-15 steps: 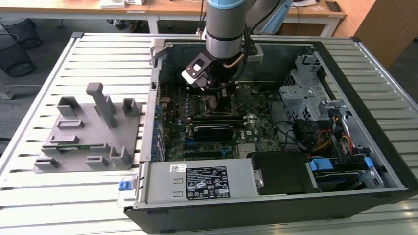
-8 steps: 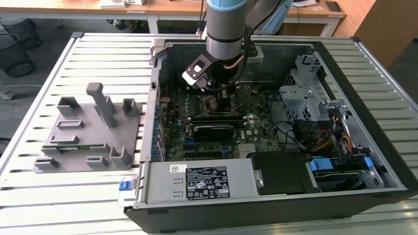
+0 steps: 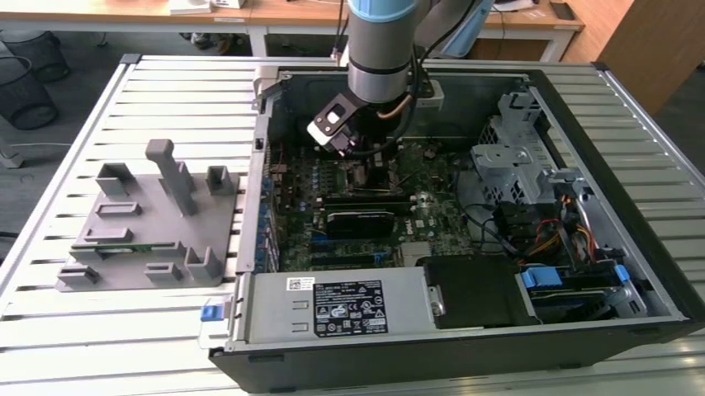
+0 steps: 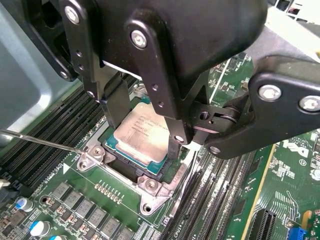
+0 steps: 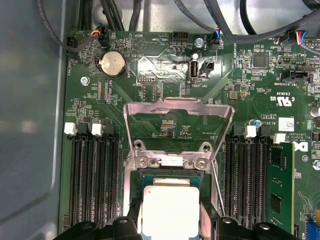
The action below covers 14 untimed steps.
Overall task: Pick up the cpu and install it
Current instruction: 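Place the cpu into insertion slot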
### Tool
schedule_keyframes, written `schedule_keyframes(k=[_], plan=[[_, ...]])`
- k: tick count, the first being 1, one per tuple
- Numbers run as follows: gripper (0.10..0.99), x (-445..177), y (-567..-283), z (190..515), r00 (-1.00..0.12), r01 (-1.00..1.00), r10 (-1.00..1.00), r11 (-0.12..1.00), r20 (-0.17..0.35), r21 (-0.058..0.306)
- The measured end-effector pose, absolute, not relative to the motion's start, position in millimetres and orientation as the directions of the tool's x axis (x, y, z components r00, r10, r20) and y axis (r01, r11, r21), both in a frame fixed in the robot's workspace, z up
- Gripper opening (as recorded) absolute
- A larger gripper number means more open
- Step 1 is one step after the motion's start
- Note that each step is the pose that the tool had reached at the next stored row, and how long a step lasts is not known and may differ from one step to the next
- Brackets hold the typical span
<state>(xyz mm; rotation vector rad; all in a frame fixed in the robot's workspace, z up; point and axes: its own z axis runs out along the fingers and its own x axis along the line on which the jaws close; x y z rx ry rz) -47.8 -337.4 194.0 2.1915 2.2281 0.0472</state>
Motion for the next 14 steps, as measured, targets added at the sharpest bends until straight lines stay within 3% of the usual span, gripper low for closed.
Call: schedule_keyframes(k=[14], plan=[[0.541,-46.3,-337.4,193.2,-0.016,0.999,1.000,0.016,0.010,0.033]])
